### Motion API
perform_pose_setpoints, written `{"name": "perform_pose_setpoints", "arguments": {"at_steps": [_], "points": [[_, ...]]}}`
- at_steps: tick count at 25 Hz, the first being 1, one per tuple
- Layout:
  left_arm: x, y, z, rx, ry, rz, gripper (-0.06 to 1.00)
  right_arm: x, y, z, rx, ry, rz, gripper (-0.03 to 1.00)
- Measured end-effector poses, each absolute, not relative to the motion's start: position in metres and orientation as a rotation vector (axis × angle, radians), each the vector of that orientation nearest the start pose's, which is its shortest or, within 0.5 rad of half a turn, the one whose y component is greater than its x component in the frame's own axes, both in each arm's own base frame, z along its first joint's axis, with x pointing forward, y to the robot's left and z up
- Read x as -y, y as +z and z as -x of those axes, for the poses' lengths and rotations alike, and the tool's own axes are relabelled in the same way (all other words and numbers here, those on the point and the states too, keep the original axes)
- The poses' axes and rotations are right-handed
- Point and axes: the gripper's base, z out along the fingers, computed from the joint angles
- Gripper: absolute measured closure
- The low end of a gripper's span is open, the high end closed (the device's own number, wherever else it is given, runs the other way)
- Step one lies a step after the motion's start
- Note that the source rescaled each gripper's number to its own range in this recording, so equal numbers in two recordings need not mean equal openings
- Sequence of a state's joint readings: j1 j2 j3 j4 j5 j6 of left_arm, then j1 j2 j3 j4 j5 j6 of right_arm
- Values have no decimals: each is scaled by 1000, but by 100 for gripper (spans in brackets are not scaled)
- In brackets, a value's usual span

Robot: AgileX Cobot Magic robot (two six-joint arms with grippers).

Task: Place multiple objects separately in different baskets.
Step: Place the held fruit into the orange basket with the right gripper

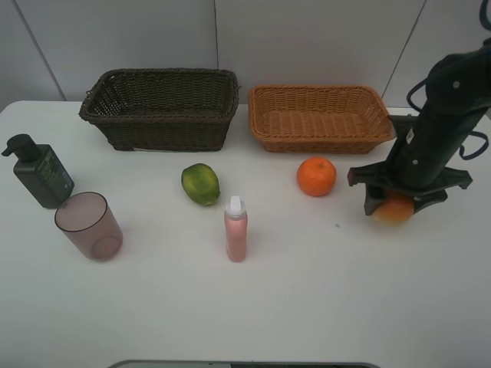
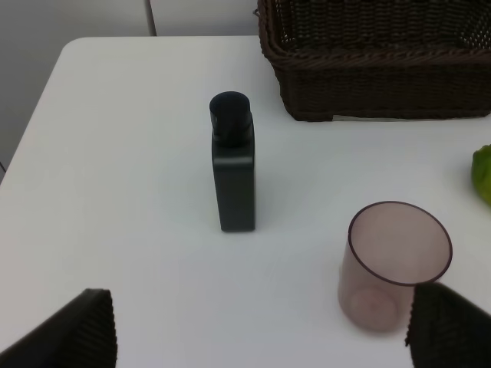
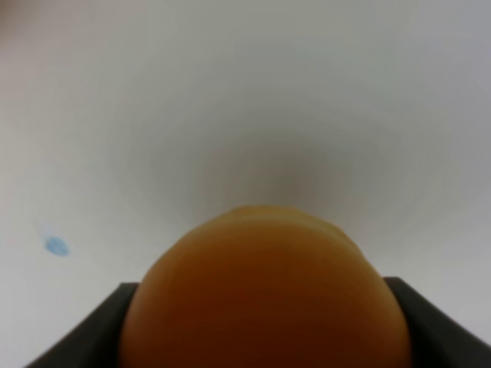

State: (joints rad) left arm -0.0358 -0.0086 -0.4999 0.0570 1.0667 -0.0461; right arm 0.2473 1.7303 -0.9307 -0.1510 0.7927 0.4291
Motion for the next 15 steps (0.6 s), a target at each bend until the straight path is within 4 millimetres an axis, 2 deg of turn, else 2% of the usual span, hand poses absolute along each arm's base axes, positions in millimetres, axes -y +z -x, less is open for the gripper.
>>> {"name": "perform_pose_setpoints", "arguments": {"at_steps": [4, 7, 10, 15], "points": [[-5, 277, 6, -2041, 17, 14, -4, -67, 195, -312, -2992, -139, -85, 53], [-5, 277, 6, -2041, 17, 14, -4, -73, 218, -338, -2922, -116, -52, 53], [-5, 277, 6, -2041, 17, 14, -4, -80, 230, -365, -2871, -101, -35, 53], [-5, 277, 6, -2041, 17, 14, -4, -90, 228, -408, -2826, -93, 21, 53]]}}
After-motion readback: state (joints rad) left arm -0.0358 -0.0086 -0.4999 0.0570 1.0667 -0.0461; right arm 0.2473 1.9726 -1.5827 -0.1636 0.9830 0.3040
